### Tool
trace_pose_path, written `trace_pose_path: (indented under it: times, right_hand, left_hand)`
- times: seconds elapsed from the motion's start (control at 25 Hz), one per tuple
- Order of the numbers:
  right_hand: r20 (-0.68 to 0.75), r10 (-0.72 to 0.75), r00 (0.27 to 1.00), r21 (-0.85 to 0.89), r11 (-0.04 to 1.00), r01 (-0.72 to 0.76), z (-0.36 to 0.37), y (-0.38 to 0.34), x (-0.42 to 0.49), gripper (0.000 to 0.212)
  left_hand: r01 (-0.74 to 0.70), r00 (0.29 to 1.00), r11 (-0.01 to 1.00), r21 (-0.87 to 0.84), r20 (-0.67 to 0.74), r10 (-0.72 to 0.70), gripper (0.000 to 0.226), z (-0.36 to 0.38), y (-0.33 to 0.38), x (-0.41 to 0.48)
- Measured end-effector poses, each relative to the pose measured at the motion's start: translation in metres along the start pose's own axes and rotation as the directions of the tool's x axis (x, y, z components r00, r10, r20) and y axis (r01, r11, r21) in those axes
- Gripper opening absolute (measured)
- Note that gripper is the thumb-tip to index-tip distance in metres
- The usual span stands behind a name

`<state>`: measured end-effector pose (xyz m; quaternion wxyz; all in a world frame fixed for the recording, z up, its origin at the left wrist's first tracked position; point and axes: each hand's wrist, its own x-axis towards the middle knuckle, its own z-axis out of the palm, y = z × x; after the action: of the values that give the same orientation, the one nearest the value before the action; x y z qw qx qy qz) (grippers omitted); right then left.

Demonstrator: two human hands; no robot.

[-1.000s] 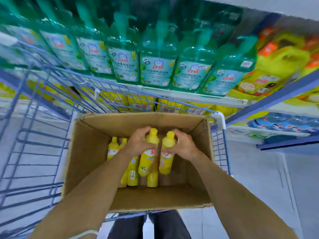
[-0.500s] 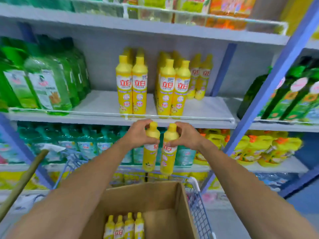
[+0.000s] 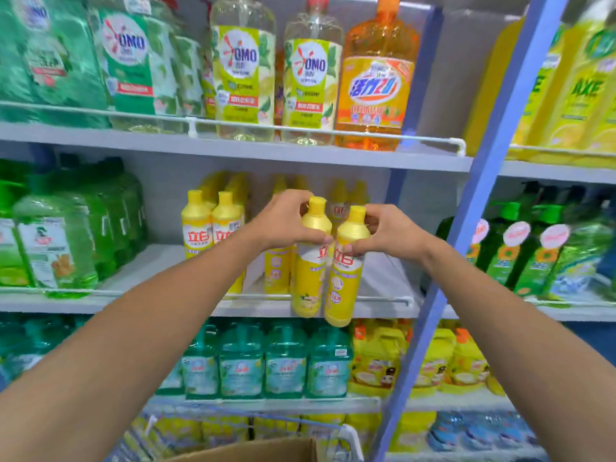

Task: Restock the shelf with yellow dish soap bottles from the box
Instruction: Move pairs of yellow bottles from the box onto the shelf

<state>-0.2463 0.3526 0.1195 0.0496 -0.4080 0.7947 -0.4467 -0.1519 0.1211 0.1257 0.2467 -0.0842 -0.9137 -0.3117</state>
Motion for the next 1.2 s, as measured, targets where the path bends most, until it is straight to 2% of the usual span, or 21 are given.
trace_pose_path:
  times: [0.24, 0.44, 0.64, 0.72, 0.84, 0.92, 1.0, 1.12, 1.2]
  right_hand:
    - [-0.047, -0.006, 0.999, -0.041, 0.999, 0.005, -0.073, 0.029, 0.022, 0.052]
    - [-0.158, 0.014, 0.987, -0.154, 0.987, -0.038, -0.086, 0.059, 0.04, 0.041]
    - [-0.127, 0.077, 0.989, -0.163, 0.982, -0.098, -0.079, 0.094, 0.051, 0.042]
    - [-0.171, 0.102, 0.98, -0.097, 0.988, -0.12, -0.072, 0.11, 0.053, 0.049]
    - [-0.266, 0.152, 0.952, 0.172, 0.979, -0.108, -0.055, 0.134, 0.05, 0.068]
    - [-0.34, 0.15, 0.929, 0.304, 0.952, -0.043, -0.038, 0.143, 0.039, 0.06]
    - [-0.408, 0.174, 0.896, 0.403, 0.915, 0.006, -0.021, 0.15, 0.028, 0.057]
    - [-0.46, 0.192, 0.867, 0.513, 0.854, 0.083, -0.003, 0.156, 0.018, 0.057]
    - [-0.467, 0.202, 0.861, 0.526, 0.846, 0.086, 0.005, 0.155, 0.015, 0.054]
  left_hand:
    - [0.056, 0.997, 0.995, 0.083, -0.06, -0.051, 0.056, 0.035, 0.044, 0.074]
    - [0.218, 0.975, 0.968, 0.121, -0.069, -0.211, 0.059, 0.078, 0.038, 0.106]
    - [0.302, 0.953, 0.945, 0.126, -0.068, -0.295, 0.059, 0.113, 0.014, 0.108]
    - [0.307, 0.949, 0.946, 0.101, -0.103, -0.297, 0.053, 0.122, 0.008, 0.106]
    - [0.29, 0.941, 0.957, -0.011, -0.177, -0.288, 0.051, 0.14, -0.001, 0.095]
    - [0.29, 0.924, 0.941, -0.175, -0.206, -0.323, 0.056, 0.153, -0.01, 0.08]
    - [0.32, 0.902, 0.887, -0.333, -0.178, -0.392, 0.052, 0.172, -0.018, 0.064]
    - [0.331, 0.873, 0.838, -0.435, -0.197, -0.447, 0.048, 0.198, -0.028, 0.046]
    - [0.329, 0.864, 0.808, -0.489, -0.189, -0.466, 0.052, 0.208, -0.033, 0.039]
